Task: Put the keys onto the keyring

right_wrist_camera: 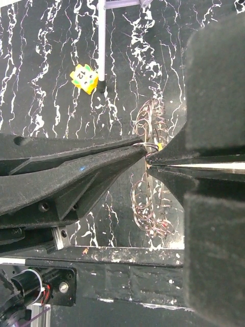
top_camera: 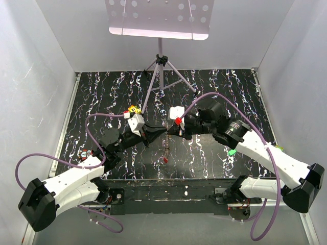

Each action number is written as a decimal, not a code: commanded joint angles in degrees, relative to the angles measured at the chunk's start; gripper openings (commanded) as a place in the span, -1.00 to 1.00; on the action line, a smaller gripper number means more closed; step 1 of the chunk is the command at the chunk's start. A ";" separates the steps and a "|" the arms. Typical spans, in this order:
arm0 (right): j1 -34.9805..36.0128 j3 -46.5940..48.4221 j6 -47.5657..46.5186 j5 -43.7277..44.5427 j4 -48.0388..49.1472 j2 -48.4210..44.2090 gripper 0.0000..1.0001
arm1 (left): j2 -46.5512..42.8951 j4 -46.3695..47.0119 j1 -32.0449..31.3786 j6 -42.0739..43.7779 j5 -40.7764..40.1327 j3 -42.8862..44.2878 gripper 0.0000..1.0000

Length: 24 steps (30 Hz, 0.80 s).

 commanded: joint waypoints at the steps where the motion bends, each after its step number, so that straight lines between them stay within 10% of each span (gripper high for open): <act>1: 1.20 -0.66 2.79 -4.94 -1.52 -2.38 -0.79 | -0.94 7.12 0.45 0.25 -3.78 0.37 -1.00; 8: -0.56 0.22 2.62 -11.26 -4.77 -6.86 -0.03 | -1.38 5.54 0.36 3.06 -0.97 1.16 -1.00; 24: -10.14 -6.46 4.90 -24.37 7.95 -9.77 0.19 | -0.85 6.42 0.36 4.03 16.61 3.54 -1.00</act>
